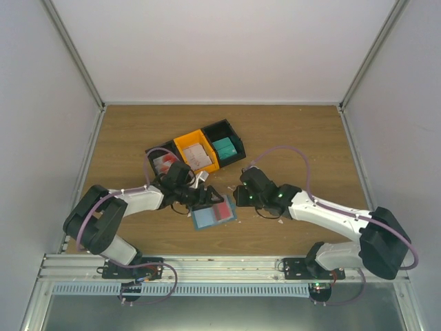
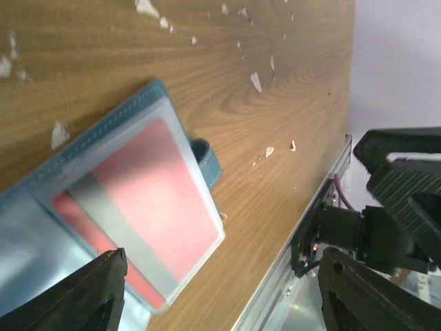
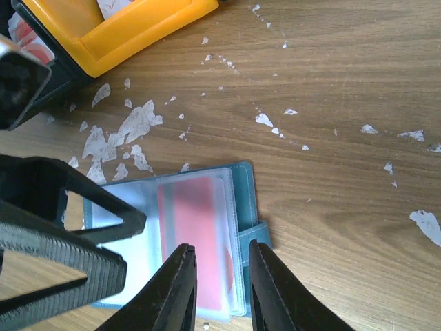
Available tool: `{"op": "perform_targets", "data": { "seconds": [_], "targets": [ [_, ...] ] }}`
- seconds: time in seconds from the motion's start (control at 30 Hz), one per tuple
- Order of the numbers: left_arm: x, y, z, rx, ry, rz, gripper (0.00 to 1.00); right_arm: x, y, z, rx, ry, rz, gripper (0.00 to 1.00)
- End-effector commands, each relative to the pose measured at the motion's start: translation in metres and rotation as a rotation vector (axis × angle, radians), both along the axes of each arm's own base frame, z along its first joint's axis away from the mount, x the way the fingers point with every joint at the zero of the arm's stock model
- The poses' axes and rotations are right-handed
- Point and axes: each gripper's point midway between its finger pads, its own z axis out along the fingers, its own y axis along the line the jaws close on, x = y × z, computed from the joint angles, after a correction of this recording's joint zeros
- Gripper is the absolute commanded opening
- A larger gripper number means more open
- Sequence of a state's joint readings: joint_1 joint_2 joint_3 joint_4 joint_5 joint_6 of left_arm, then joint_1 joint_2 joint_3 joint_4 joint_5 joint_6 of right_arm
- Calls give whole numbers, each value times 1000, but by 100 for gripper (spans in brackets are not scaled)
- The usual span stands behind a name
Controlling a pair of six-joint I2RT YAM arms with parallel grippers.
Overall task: Put the credit cards into the card holder
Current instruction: Turn over the card slot in the card holder.
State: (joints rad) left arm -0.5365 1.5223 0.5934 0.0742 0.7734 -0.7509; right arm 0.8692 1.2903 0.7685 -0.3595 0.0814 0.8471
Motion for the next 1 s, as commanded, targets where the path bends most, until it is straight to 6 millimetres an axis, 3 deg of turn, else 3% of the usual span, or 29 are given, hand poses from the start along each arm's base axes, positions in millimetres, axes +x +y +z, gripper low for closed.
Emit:
{"op": "perform_targets", "data": {
  "seconds": [0.0, 0.27, 0.43, 0.53, 0.7, 0.77, 0.97],
  "targets": [
    [18, -2, 18, 41, -103, 7, 78, 4, -9, 4, -7, -32, -28, 24],
    [54, 23, 53, 276, -304, 57, 75, 3, -6, 17, 35, -71, 15, 27],
    [76, 57, 91, 477, -491, 116, 73, 3, -2, 23, 73, -91, 38, 28],
    [82, 76, 103, 572, -568, 139, 72, 5, 2, 25, 95, -96, 54, 29],
    [98, 63, 124, 566, -687, 37, 70, 15, 15, 34, 154, -105, 80, 29],
    [108, 52, 123, 576, -699, -29, 65, 20, 19, 37, 169, -111, 79, 29],
    [148, 54, 92, 758, -669, -131, 42, 36, 20, 33, 201, -102, 70, 29]
  ]
}}
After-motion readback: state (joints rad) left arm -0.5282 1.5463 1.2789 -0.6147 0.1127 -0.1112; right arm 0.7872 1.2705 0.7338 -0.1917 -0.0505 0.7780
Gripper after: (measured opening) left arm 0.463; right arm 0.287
